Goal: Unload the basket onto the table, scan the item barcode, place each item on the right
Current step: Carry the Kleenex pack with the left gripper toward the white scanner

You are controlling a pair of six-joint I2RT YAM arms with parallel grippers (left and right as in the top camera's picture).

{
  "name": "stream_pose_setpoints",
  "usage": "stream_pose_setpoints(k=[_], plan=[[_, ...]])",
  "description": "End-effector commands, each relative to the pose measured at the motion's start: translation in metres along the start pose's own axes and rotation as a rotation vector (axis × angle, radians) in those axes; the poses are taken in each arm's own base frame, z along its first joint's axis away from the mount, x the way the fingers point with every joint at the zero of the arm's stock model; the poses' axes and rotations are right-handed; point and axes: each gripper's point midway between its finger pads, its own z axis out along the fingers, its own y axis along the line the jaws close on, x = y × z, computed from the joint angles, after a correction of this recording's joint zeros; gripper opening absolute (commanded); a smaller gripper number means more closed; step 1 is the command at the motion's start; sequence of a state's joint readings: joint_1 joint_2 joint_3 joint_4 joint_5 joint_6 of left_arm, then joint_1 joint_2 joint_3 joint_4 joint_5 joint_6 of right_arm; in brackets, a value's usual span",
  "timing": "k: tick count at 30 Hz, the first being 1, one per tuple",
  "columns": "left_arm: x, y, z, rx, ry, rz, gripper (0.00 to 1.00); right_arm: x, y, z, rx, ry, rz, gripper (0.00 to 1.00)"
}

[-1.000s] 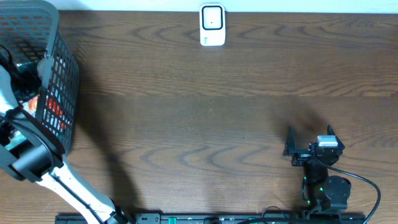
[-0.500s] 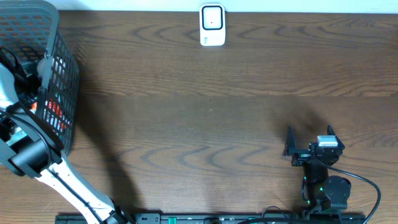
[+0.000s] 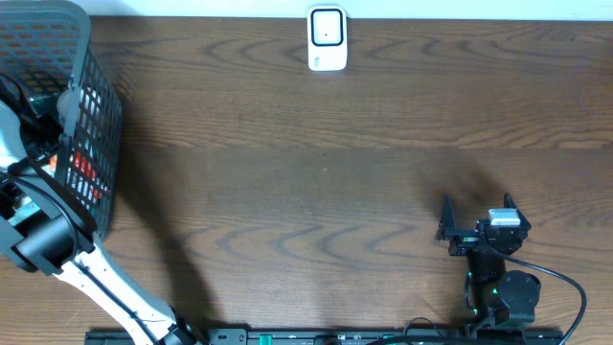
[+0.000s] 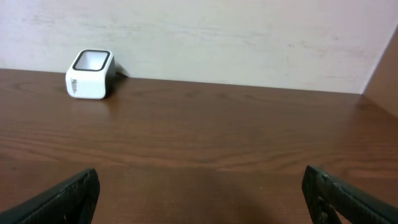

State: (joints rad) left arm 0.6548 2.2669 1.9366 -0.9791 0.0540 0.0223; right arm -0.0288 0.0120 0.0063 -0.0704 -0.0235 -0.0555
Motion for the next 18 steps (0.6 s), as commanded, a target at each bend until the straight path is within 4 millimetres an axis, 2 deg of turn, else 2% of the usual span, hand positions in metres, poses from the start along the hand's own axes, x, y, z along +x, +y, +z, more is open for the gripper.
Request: stream_pose_setpoints(k=[1, 4, 7, 11, 13, 18], plan=[[0.006, 0.002, 0.008, 0.005, 0.024, -0.031, 0.31, 0.001, -0.001, 0.0, 0.004, 0.002, -0.004, 0.99], [0.001, 0.001, -0.005, 0.01, -0.003, -0.034, 0.29, 0.001, -0.001, 0.0, 0.004, 0.002, -0.004, 0.99], [-0.012, 0.0, -0.038, 0.014, -0.083, -0.037, 0.29, 0.001, -0.001, 0.0, 0.004, 0.002, -0.004, 0.99], [-0.03, 0.0, -0.115, 0.027, -0.262, -0.055, 0.29, 0.001, -0.001, 0.0, 0.004, 0.002, -0.004, 0.99], [-0.032, 0.0, -0.162, 0.035, -0.367, -0.062, 0.29, 0.001, -0.001, 0.0, 0.004, 0.002, -0.004, 0.99], [-0.019, 0.0, -0.265, 0.062, -0.59, -0.092, 0.29, 0.001, -0.001, 0.0, 0.004, 0.002, -0.004, 0.99]])
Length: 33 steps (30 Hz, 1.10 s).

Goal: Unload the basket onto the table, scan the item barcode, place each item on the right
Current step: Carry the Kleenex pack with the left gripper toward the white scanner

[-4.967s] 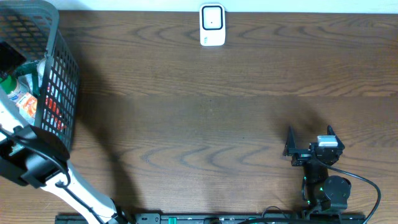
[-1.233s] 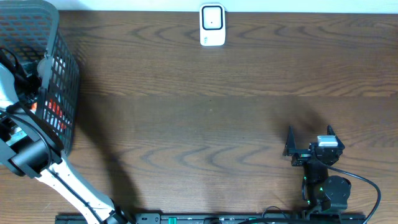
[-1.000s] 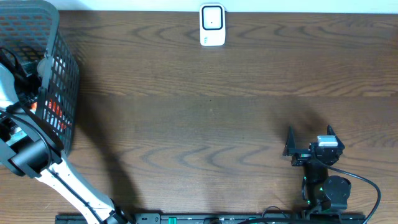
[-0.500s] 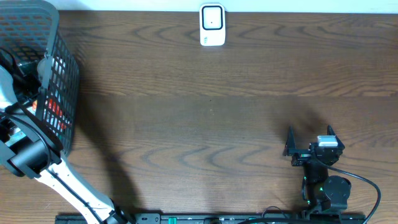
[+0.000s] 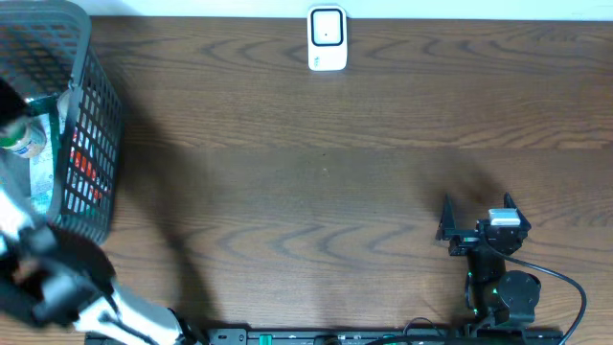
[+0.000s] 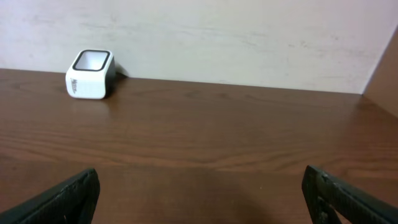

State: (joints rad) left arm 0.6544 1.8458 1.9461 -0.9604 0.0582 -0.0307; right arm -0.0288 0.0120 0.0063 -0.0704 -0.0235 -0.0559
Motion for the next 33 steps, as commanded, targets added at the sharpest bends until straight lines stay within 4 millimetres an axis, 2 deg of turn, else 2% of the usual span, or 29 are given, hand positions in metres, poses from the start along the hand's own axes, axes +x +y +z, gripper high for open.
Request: stream_pose_setpoints(k=[1, 4, 7, 9, 12, 17, 22, 28, 33], plan=[[-0.025, -0.002, -0.08, 0.026, -0.177, -0.066, 0.29, 0.001, -0.001, 0.0, 0.004, 0.002, -0.004, 0.99], [-0.023, -0.012, -0.13, 0.071, -0.254, -0.096, 0.29, 0.001, -0.001, 0.0, 0.004, 0.002, -0.004, 0.99], [-0.011, -0.039, -0.164, 0.171, -0.277, -0.054, 0.29, 0.001, -0.001, 0.0, 0.004, 0.002, -0.004, 0.99], [0.004, -0.064, -0.18, 0.247, -0.256, -0.014, 0.29, 0.001, -0.001, 0.0, 0.004, 0.002, -0.004, 0.99], [0.035, -0.097, -0.185, 0.317, -0.162, 0.042, 0.29, 0.001, -0.001, 0.0, 0.004, 0.002, -0.004, 0.99], [0.108, -0.161, -0.167, 0.395, 0.082, 0.216, 0.29, 0.001, -0.001, 0.0, 0.004, 0.002, -0.004, 0.99], [0.191, -0.225, -0.135, 0.448, 0.276, 0.433, 0.29, 0.001, -0.001, 0.0, 0.004, 0.002, -0.004, 0.99], [0.293, -0.276, -0.092, 0.468, 0.439, 0.639, 0.29, 0.001, -0.001, 0.0, 0.004, 0.002, -0.004, 0.99], [0.352, -0.315, -0.07, 0.484, 0.485, 0.763, 0.29, 0.001, -0.001, 0.0, 0.004, 0.002, -0.004, 0.99]])
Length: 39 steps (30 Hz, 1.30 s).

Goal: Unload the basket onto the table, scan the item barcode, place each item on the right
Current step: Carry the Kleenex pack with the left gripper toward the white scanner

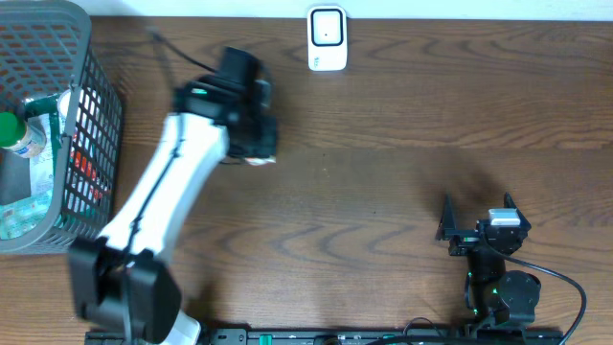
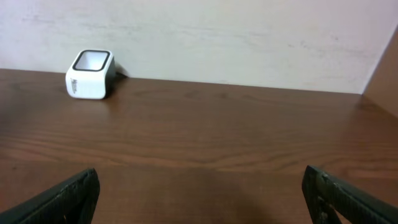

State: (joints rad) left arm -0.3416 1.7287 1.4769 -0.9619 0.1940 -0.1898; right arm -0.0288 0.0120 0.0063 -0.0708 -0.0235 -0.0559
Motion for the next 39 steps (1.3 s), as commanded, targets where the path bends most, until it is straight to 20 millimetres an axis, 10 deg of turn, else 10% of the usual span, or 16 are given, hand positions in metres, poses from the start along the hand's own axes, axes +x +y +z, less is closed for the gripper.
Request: stream_pose_setpoints(k=[1, 15, 25, 31, 39], plan=[[0.001, -0.025, 0.027, -0.006, 0.017, 0.046, 0.29, 0.001, -0.001, 0.0, 0.004, 0.002, -0.004, 0.99], [0.028, -0.09, 0.116, -0.061, 0.078, 0.219, 0.4, 0.001, -0.001, 0.0, 0.004, 0.002, -0.004, 0.99], [0.017, -0.099, 0.101, -0.041, 0.039, 0.226, 0.68, 0.001, -0.001, 0.0, 0.004, 0.002, -0.004, 0.99], [0.006, -0.108, 0.069, -0.009, -0.028, 0.229, 0.11, 0.001, -0.001, 0.0, 0.004, 0.002, -0.004, 0.99], [0.031, -0.098, 0.09, -0.047, 0.06, 0.236, 0.09, 0.001, -0.001, 0.0, 0.004, 0.002, -0.004, 0.99]])
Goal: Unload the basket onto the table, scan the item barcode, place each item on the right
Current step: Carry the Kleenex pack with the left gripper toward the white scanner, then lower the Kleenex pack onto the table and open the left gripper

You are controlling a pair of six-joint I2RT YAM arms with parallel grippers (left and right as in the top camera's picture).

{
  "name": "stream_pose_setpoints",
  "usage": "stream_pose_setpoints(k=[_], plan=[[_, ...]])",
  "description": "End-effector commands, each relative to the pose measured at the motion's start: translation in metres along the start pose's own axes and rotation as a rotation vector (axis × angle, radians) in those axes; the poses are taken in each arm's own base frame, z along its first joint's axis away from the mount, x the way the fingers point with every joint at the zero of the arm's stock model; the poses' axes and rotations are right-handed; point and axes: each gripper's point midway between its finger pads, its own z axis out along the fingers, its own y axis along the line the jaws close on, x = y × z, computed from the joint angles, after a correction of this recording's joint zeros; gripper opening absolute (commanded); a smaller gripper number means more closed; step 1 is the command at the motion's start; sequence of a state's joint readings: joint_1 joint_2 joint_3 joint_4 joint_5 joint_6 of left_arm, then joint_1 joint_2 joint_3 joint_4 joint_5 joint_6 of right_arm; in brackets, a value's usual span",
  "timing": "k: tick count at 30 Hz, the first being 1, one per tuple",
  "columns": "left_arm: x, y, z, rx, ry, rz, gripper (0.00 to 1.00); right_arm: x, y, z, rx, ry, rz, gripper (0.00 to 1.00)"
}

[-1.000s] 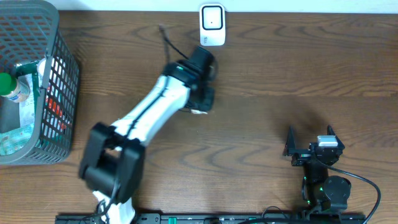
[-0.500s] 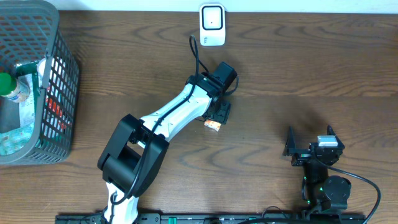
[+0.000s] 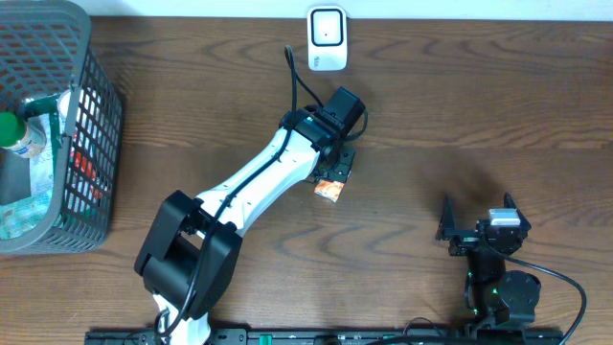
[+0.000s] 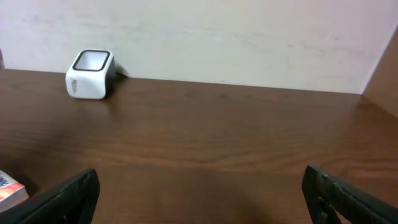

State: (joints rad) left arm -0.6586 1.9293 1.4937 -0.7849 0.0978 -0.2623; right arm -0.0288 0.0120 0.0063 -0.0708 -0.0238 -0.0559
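Observation:
The white barcode scanner [image 3: 327, 38] stands at the table's far edge; the right wrist view shows the scanner [image 4: 90, 65] at the upper left. My left arm reaches across the table's middle. Its left gripper [image 3: 332, 180] is shut on a small orange-and-white item [image 3: 329, 191], a good way in front of the scanner. A corner of that item [image 4: 9, 186] shows at the left edge of the right wrist view. My right gripper [image 3: 476, 222] rests open at the near right, nothing between its fingers [image 4: 68, 196].
A dark wire basket [image 3: 91, 144] stands at the far left with a green-capped bottle [image 3: 19, 134] and other goods inside. A pale wall [image 4: 249, 37] rises behind the table's far edge.
My left gripper was left of the scanner, over the table's upper left-middle, with the item. It is now right of there, in front of the scanner. The right arm has not moved.
The left arm was first down inside the basket at the far left. Then it was blurred beside the basket. Later it was over the table left of the scanner holding a small item, and now the item hangs in front of the scanner.

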Motion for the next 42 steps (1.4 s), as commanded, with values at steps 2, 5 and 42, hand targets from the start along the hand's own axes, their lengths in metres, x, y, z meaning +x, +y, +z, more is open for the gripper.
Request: stream_pose_setpoints(k=[2, 5, 42], plan=[[0.016, 0.004, 0.018, -0.027, 0.06, 0.007, 0.08, 0.001, -0.001, 0.0, 0.005, 0.002, -0.004, 0.99], [0.024, 0.004, 0.029, -0.031, 0.096, 0.01, 0.09, 0.001, -0.001, 0.0, 0.005, 0.002, -0.004, 0.99], [0.009, -0.004, 0.054, 0.012, -0.019, 0.021, 0.13, 0.001, -0.002, 0.0, 0.005, 0.003, -0.004, 0.99]])
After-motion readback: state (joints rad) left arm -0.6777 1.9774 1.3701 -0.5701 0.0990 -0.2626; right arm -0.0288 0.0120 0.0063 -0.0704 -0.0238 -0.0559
